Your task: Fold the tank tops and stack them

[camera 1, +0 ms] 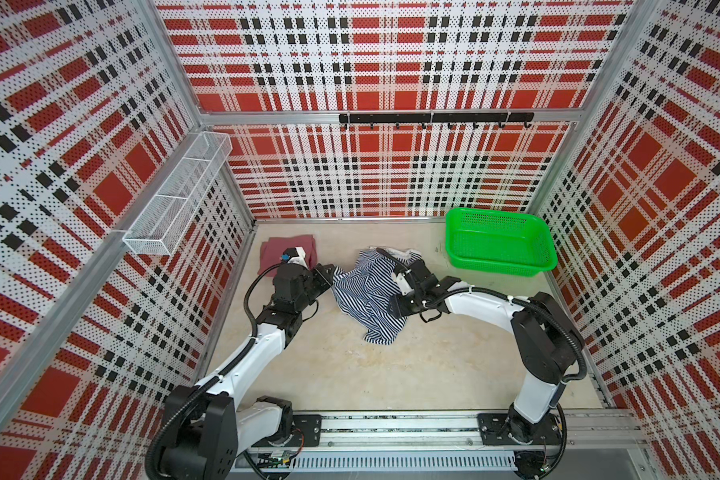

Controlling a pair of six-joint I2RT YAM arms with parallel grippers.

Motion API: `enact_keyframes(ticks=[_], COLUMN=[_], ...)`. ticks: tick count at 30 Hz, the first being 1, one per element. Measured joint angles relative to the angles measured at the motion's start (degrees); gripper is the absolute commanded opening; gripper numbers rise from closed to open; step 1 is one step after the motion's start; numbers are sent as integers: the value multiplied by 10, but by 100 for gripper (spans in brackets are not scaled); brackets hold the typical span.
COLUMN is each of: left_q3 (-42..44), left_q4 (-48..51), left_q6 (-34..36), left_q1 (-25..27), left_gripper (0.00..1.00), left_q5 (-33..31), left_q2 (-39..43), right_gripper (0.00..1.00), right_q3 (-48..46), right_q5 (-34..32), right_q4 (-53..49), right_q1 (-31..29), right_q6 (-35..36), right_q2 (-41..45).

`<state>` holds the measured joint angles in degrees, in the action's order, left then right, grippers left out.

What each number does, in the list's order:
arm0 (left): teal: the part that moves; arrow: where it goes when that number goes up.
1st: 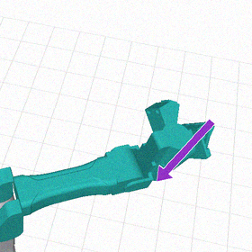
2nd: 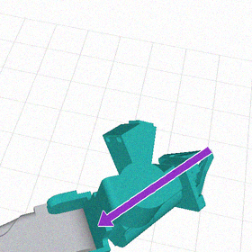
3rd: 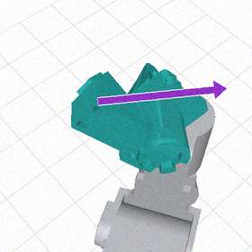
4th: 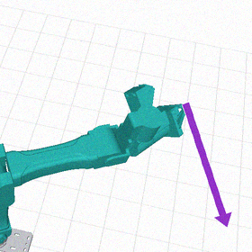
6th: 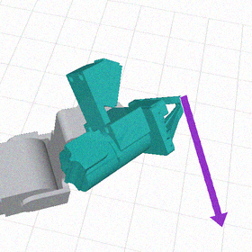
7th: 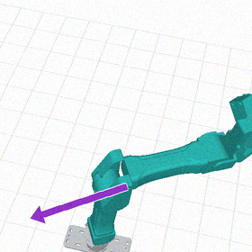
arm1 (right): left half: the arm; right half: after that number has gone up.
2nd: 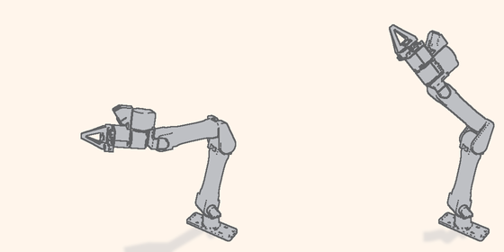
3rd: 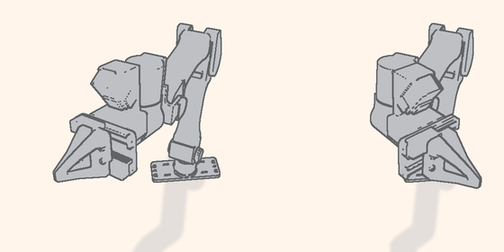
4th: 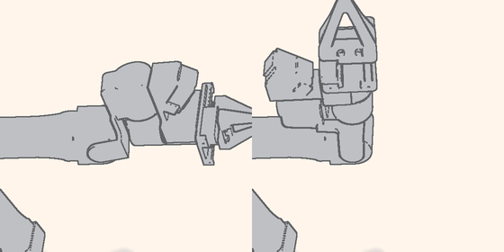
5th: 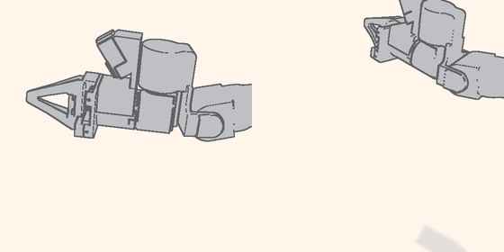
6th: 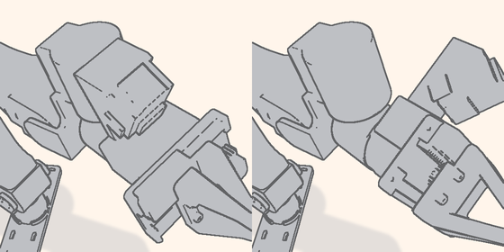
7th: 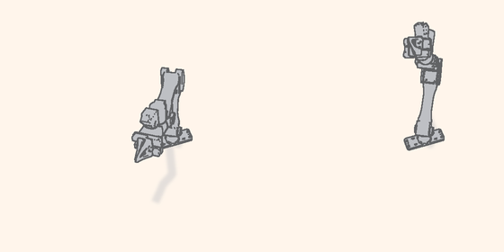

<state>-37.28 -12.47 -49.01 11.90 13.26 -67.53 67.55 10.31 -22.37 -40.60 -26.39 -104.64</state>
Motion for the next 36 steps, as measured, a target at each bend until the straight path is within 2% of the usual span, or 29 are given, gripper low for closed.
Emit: enact_keyframes(ticks=[1, 3, 5, 7, 9, 12, 13, 16, 17, 20, 23, 29, 34, 35, 36], left_q3=[0, 0, 3, 14, 25, 40, 47, 71, 77, 90, 108, 135, 143, 146, 152], left_q4=[-3, -7, -9, -8, -7, -13, -21, -48, -54, -80, -114, -155, -173, -174, -174], left_q6=[-2, -9, -14, -20, -26, -47, -56, -82, -88, -103, -116, -127, -124, -122, -119], left_q1=[0, -2, -8, -19, -31, -35, -32, -16, -12, -3, 0, -1, -14, -17, -23], left_gripper=[0, 0, 0, 0, 0, 0, 0, 0, 0, 0, 0, 0, 0, 2, 10], left_q5=[2, 8, 13, 16, 19, 27, 30, 35, 35, 34, 32, 30, 35, 35, 35], left_q2=[-1, 1, 11, 36, 68, 110, 119, 126, 123, 106, 87, 40, 16, 15, 15], right_gripper=[47, 27, 12, 5, 3, 6, 13, 49, 55, 56, 52, 41, 45, 47, 47], right_q3=[1, 3, 18, 35, 46, 83, 99, 151, 170, 212, 202, 16, -114, -126, -136], right_q5=[0, -11, -38, -64, -82, -123, -133, -163, -173, -185, -174, -89, -28, -21, -12], right_q4=[2, 3, -4, -5, -7, -18, -18, -19, -20, -52, -87, -103, -66, -58, -43], right_q1=[-3, -4, 2, 15, 37, 83, 99, 132, 139, 144, 139, 136, 121, 116, 108], right_q6=[-6, -15, -12, -3, 11, 54, 71, 123, 137, 166, 152, 53, -52, -68, -86], right_q2=[-12, -41, -55, -68, -80, -93, -96, -96, -95, -84, -43, 88, 110, 110, 107])
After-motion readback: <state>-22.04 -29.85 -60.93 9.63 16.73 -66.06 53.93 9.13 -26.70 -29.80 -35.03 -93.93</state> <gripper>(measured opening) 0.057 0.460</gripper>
